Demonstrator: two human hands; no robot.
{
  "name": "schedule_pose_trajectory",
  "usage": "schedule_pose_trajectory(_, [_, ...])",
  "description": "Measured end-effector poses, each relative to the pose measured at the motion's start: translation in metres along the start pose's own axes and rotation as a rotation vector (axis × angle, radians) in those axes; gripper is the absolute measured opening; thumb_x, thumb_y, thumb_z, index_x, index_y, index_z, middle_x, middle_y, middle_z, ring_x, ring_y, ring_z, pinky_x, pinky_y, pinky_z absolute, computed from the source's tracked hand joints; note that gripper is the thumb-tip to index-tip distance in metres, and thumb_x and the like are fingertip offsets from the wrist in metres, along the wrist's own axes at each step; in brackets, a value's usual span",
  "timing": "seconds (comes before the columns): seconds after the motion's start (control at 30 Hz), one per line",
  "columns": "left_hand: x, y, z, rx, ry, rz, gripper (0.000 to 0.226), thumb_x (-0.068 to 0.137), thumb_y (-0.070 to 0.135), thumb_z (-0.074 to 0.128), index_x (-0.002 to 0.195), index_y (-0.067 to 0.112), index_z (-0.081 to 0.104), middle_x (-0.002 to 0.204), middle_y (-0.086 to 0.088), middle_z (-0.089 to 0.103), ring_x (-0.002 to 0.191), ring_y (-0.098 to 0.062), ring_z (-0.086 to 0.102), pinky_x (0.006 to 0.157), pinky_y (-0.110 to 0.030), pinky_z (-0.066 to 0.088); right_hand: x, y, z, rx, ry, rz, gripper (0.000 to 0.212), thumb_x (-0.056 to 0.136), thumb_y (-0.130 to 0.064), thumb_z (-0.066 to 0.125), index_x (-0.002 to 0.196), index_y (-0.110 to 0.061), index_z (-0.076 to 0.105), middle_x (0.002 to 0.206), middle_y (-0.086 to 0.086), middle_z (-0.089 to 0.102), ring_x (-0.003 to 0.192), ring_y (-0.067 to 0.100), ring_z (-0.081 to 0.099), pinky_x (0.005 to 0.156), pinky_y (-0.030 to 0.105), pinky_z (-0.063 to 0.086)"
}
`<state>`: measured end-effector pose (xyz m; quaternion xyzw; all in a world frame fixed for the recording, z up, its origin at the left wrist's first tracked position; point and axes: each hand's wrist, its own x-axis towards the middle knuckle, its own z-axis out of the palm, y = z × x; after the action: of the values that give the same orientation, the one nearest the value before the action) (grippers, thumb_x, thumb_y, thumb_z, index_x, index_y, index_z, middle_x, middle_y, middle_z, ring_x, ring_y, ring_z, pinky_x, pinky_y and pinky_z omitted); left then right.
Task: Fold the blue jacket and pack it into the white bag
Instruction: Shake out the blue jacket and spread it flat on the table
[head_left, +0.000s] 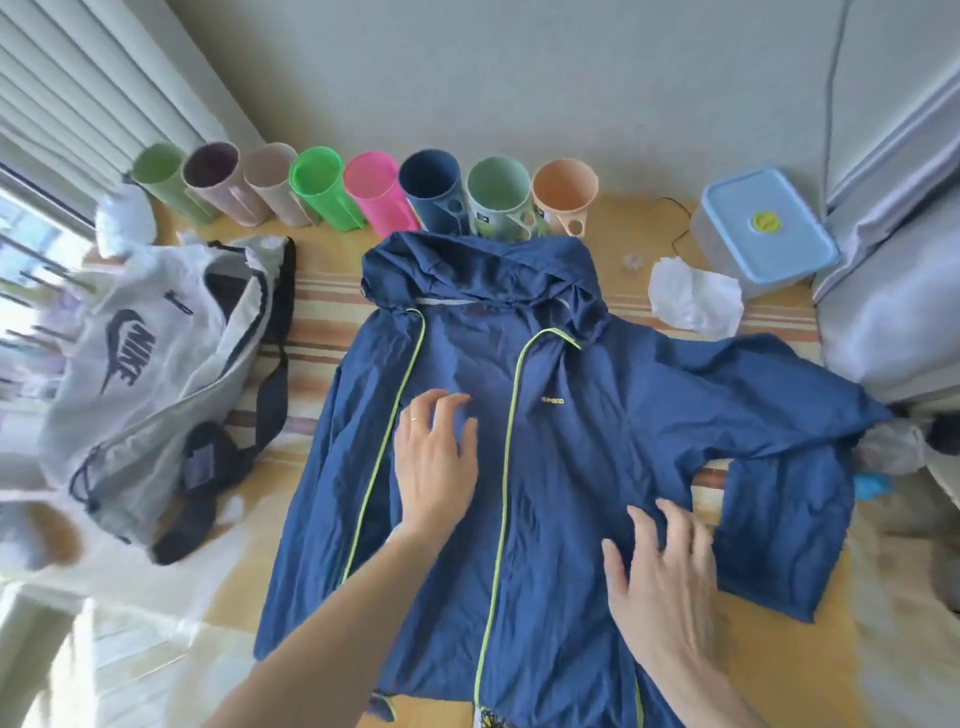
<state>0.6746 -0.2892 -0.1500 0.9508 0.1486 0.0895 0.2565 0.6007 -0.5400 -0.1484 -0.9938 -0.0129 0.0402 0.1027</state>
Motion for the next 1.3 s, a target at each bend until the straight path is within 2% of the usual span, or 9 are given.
schedule_pose_trajectory(0.1, [0.008,-0.048,-0.045,0.090,0.120,-0.196,0.022,0.099,0.016,0.058,0.119,0.020,0.066,0.125,-0.006,0.061,0.116,-0.032,0.054,0.098,-0.044,0.045,0.022,-0.076,-0.001,0.335,-0.011,-0.023,0.028,0.091,-0.029,0.070,0.112,-0.010,0.069,0.110,0.008,0.065,0.099,0.031,0.062,0.088,0.042,0.052])
schedule_pose_trajectory(0.2, [0.013,-0.094,-0.080,0.025,0.057,-0.533,0.031,0.100,0.012,0.048,0.128,0.011,0.061,0.131,-0.017,0.057,0.125,-0.041,0.050,0.105,-0.048,0.039,0.033,-0.170,0.008,0.838,-0.457,0.194,0.026,0.091,-0.037,0.070,0.108,-0.017,0.068,0.090,-0.006,0.074,0.084,0.015,0.072,0.085,0.041,0.058])
schedule_pose_trajectory(0.4, [-0.016,-0.164,-0.102,0.054,-0.363,-0.738,0.037,0.089,0.030,0.069,0.120,0.010,0.063,0.116,-0.013,0.069,0.116,-0.037,0.063,0.097,-0.044,0.051,0.023,-0.271,0.039,0.887,-0.807,0.421,0.032,0.084,-0.044,0.072,0.093,-0.016,0.059,0.090,-0.003,0.066,0.081,0.019,0.062,0.070,0.031,0.046])
schedule_pose_trajectory(0.53, [-0.014,-0.176,-0.113,0.008,-0.324,-0.662,0.021,0.099,0.026,0.055,0.110,0.010,0.063,0.109,-0.017,0.073,0.108,-0.042,0.065,0.084,-0.040,0.049,0.028,-0.258,0.044,0.938,-0.670,0.447,0.032,0.090,-0.025,0.066,0.071,-0.015,0.042,0.067,0.000,0.047,0.063,0.019,0.044,0.060,0.034,0.040])
schedule_pose_trajectory(0.63, [-0.006,-0.173,-0.131,-0.008,-0.170,-0.626,0.013,0.103,0.028,0.045,0.109,0.016,0.047,0.109,-0.021,0.069,0.105,-0.046,0.061,0.077,-0.042,0.040,0.026,-0.225,0.038,1.069,-0.569,0.579,0.025,0.084,-0.033,0.064,0.086,-0.010,0.057,0.075,0.002,0.056,0.071,0.021,0.056,0.076,0.048,0.060])
schedule_pose_trajectory(0.83, [0.024,-0.166,-0.163,-0.044,0.011,-0.493,0.013,0.104,0.024,0.041,0.113,0.018,0.049,0.100,-0.020,0.069,0.097,-0.046,0.061,0.075,-0.044,0.040,0.014,-0.155,0.029,0.977,-0.213,0.836,0.019,0.097,-0.021,0.064,0.108,-0.005,0.064,0.094,0.007,0.065,0.081,0.023,0.056,0.074,0.033,0.043])
schedule_pose_trajectory(1.1, [0.005,-0.147,-0.157,0.196,0.128,-0.078,0.024,0.098,0.011,0.056,0.121,0.016,0.060,0.128,-0.018,0.047,0.112,-0.041,0.047,0.097,-0.050,0.046,-0.016,-0.162,0.029,1.120,-0.649,0.779,0.037,0.081,-0.025,0.085,0.111,-0.014,0.066,0.105,0.007,0.074,0.095,0.025,0.073,0.085,0.036,0.062])
schedule_pose_trajectory(1.2, [-0.039,-0.147,-0.128,0.140,-0.117,0.246,0.028,0.097,0.015,0.062,0.124,0.017,0.065,0.117,-0.008,0.056,0.104,-0.034,0.055,0.089,-0.046,0.053,-0.033,-0.169,0.027,1.126,-0.708,0.730,0.019,0.085,-0.013,0.081,0.099,-0.014,0.070,0.099,0.010,0.078,0.090,0.022,0.074,0.081,0.035,0.062])
schedule_pose_trajectory(1.3, [-0.069,-0.153,-0.096,0.217,-0.442,0.270,0.050,0.100,0.044,0.056,0.147,0.031,0.052,0.151,-0.010,0.048,0.133,-0.031,0.050,0.104,-0.044,0.051,-0.049,-0.170,0.028,1.243,-0.713,0.754,0.012,0.093,-0.013,0.072,0.098,-0.003,0.074,0.107,0.017,0.079,0.095,0.028,0.077,0.087,0.041,0.062])
